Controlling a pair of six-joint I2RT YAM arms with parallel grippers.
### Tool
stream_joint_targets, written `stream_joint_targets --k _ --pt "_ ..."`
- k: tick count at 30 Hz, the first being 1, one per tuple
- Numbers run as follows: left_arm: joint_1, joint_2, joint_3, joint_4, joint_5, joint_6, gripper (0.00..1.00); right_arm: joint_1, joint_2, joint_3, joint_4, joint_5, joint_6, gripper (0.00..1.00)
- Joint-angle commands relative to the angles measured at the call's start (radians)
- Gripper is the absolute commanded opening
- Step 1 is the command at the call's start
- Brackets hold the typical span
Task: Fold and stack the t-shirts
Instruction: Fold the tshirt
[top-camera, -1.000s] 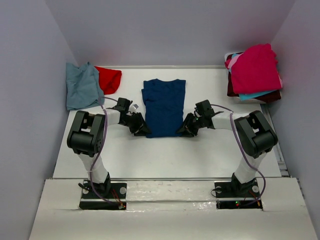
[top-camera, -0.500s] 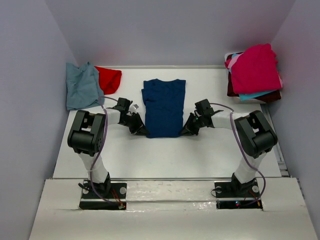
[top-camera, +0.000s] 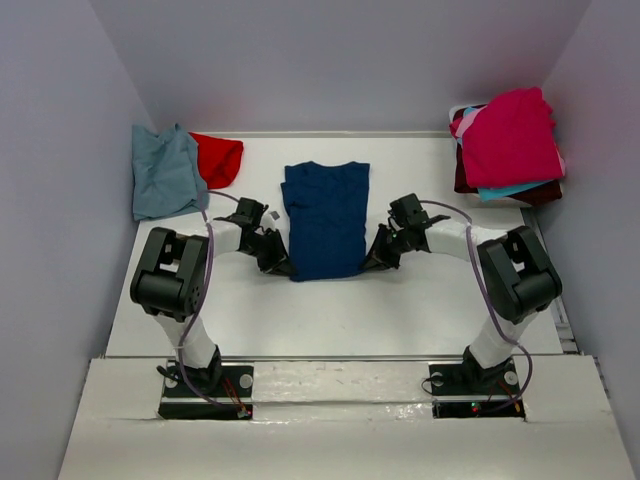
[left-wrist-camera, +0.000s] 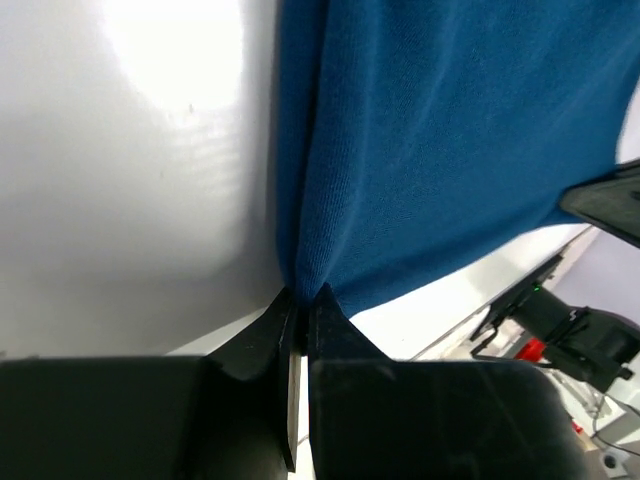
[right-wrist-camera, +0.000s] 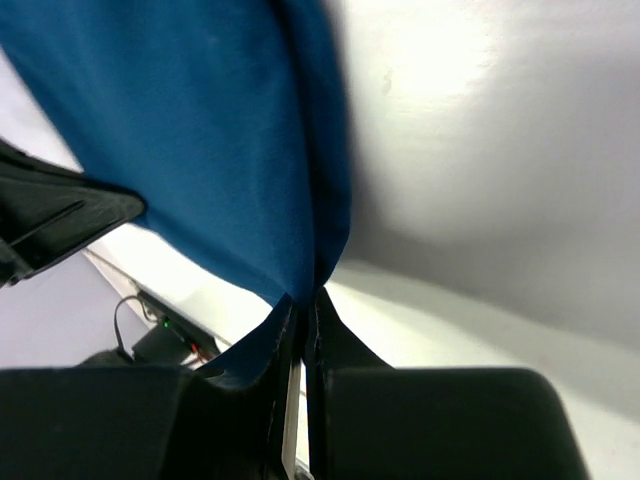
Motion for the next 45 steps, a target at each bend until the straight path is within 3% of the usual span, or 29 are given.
stream_joint_targets --k 1,21,34,45 --pt "-0.022 -0.050 -0.072 -0.130 -0.170 0.079 0.06 0.013 -0.110 0.030 -0.096 0.008 -0.067 0.07" --pt "-0.178 -0.383 -0.139 -0.274 -0.207 0.035 0.06 0.160 -0.311 -0.016 -0.290 -0.003 -0.153 0.07" --pt "-0.280 -0.688 -0.221 -0.404 -0.225 -0.047 0.06 0.221 -0.511 -0.095 -0.382 0.014 -0.132 0.07" --pt "-0.301 -0.868 -0.165 -0.518 -0.266 -0.088 0.06 0.252 -0.663 -0.065 -0.474 0.071 -0.095 0.07"
